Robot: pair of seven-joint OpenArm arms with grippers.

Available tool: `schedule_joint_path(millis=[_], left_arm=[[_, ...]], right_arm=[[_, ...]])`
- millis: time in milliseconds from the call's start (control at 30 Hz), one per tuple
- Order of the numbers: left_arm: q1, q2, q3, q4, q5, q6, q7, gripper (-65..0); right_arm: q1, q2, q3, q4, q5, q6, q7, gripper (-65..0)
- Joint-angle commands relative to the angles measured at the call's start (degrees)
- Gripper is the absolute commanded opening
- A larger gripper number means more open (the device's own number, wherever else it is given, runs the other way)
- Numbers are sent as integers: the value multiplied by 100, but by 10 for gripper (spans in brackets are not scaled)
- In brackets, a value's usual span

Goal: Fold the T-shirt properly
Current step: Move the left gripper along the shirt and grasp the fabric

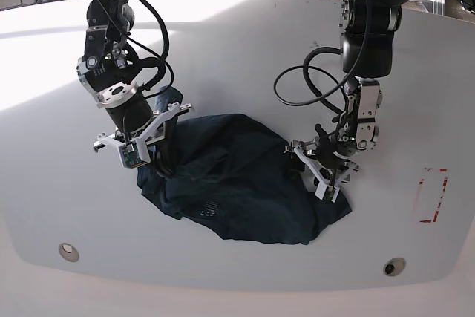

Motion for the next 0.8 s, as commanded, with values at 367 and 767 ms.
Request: schedule_joint_path(millis=[367, 767], left_arm=[[-238, 8, 5, -290, -51, -80, -305, -391], [-412, 137, -40, -556, -49, -41, -245, -248]], right_arm=[[61, 28, 21, 119, 56, -14, 144, -645], [60, 29, 2, 128, 58, -23, 103, -646]])
